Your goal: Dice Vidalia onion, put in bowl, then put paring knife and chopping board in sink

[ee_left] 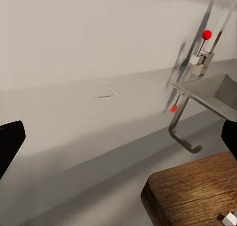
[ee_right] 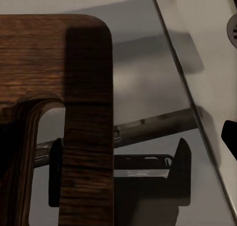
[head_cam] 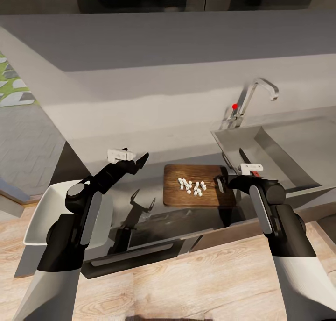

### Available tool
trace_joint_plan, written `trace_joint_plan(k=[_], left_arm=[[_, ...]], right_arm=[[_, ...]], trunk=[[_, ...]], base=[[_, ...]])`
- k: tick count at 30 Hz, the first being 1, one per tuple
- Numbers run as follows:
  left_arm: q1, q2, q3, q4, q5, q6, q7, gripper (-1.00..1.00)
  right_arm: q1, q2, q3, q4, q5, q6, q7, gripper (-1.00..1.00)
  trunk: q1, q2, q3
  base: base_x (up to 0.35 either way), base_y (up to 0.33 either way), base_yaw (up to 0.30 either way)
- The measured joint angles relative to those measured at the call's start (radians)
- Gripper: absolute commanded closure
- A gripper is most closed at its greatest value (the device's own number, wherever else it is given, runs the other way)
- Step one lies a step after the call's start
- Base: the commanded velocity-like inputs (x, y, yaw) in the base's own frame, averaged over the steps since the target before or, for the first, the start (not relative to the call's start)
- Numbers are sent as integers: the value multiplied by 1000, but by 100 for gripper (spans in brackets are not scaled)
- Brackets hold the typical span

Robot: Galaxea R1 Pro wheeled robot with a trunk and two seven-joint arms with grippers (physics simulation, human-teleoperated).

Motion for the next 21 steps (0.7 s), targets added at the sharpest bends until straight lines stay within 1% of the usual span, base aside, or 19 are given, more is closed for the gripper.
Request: trace_joint_plan(k=[5, 21], left_arm=[[0, 0, 0, 0, 0, 0, 0, -100], [0, 0, 0, 0, 0, 0, 0, -100]], right_arm=[[0, 0, 0, 0, 0, 0, 0, -100], [0, 0, 0, 0, 0, 0, 0, -100]], trunk=[[0, 0, -1], [0, 0, -18]], base=[[0, 0, 0], [0, 0, 0]])
